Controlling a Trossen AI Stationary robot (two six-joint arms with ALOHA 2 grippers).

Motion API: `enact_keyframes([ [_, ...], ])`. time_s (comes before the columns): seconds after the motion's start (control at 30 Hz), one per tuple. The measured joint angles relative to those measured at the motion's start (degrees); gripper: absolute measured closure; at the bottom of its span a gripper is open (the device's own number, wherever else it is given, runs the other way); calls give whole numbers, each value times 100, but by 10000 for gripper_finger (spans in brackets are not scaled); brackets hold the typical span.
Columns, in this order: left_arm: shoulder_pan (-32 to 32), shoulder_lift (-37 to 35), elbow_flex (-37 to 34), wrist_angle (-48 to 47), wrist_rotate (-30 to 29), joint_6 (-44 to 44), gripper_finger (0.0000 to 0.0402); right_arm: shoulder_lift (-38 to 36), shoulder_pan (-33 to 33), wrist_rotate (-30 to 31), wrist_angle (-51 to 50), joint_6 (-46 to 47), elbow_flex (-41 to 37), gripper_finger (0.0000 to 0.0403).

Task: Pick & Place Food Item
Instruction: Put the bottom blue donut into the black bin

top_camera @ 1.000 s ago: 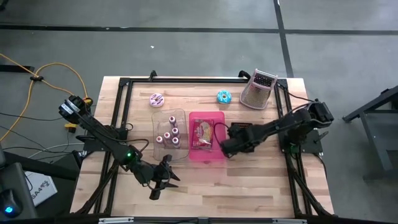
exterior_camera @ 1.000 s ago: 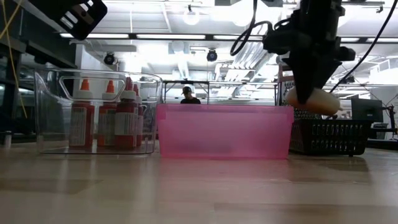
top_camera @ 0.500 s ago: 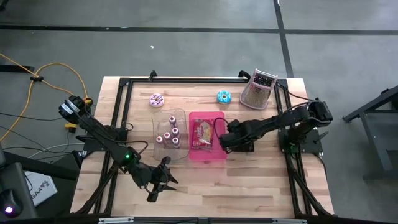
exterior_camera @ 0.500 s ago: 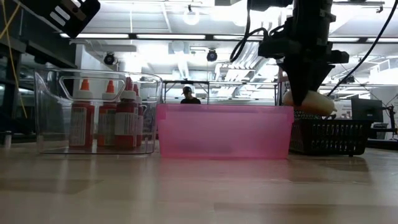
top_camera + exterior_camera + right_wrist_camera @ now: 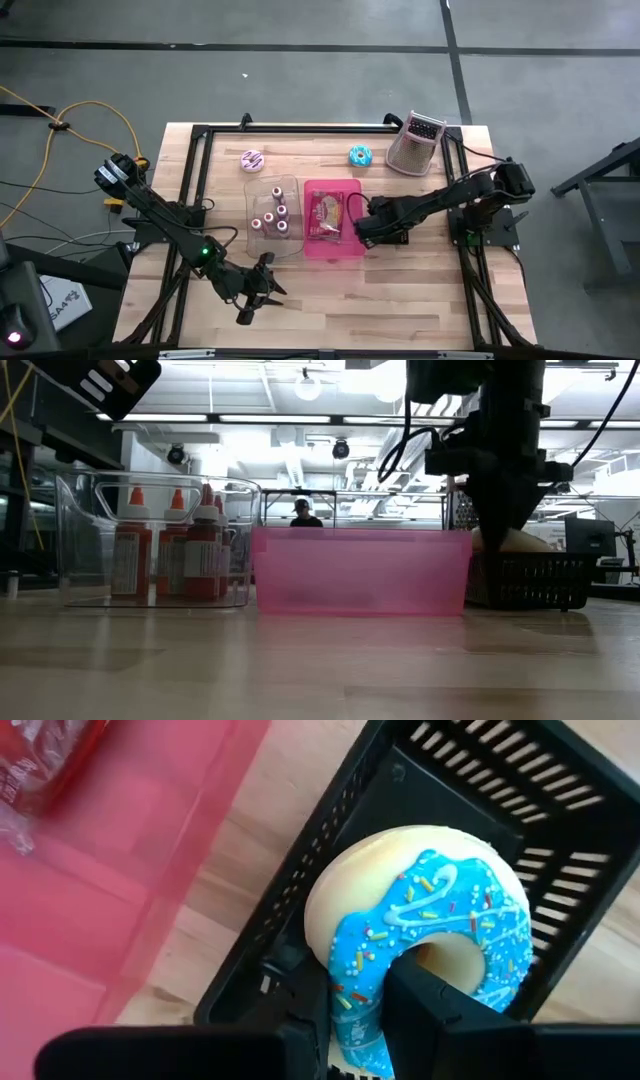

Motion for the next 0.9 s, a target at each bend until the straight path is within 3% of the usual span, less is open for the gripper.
enact_keyframes([
  [0.27,0,0,0,-6,-1,1,279,0,0,7,72,-110,0,337],
  [0.67,0,0,0,-6,-1,1,279,0,0,-24,74,-151,0,279],
  [0.9,0,0,0,-5,-1,1,279,-4,0,-138,70,-153,0,270],
])
